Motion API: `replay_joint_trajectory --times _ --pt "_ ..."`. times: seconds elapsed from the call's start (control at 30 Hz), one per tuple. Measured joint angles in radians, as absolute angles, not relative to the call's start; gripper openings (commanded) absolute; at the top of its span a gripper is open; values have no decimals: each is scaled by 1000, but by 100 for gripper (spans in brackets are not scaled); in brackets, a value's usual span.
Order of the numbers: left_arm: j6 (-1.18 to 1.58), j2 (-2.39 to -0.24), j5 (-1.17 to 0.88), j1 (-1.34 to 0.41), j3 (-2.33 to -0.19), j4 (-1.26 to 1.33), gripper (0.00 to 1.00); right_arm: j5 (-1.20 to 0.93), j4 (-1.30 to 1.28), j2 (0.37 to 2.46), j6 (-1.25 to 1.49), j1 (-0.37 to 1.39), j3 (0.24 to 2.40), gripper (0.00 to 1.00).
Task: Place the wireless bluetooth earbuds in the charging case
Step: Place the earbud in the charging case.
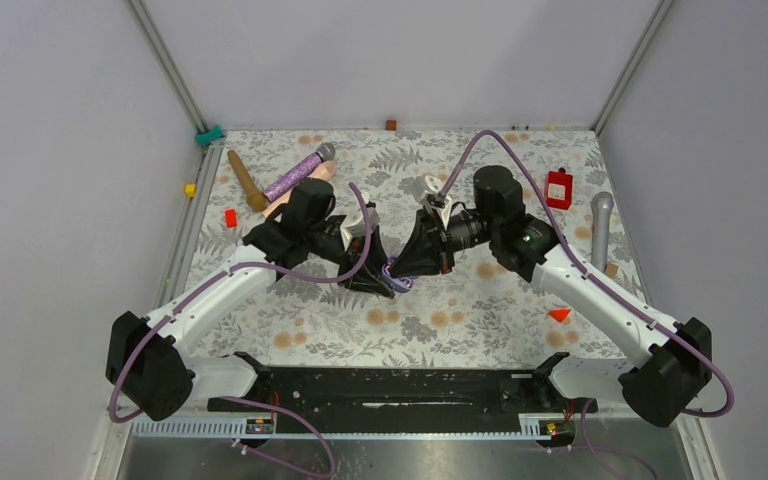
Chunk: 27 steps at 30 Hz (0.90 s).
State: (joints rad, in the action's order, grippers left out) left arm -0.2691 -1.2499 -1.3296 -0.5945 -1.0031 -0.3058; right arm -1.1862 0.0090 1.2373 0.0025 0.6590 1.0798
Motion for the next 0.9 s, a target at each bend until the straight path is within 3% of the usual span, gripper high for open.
replay_joint_trajectory --times 0.67,0.9 --pt "-265 -1250 -1336 -595 -992 -306 0 -1193 -18 1237 -48 660 1080 20" --pt "-264 -1250 -1335 -594 -992 -307 0 -1195 -19 1237 -48 662 1080 32"
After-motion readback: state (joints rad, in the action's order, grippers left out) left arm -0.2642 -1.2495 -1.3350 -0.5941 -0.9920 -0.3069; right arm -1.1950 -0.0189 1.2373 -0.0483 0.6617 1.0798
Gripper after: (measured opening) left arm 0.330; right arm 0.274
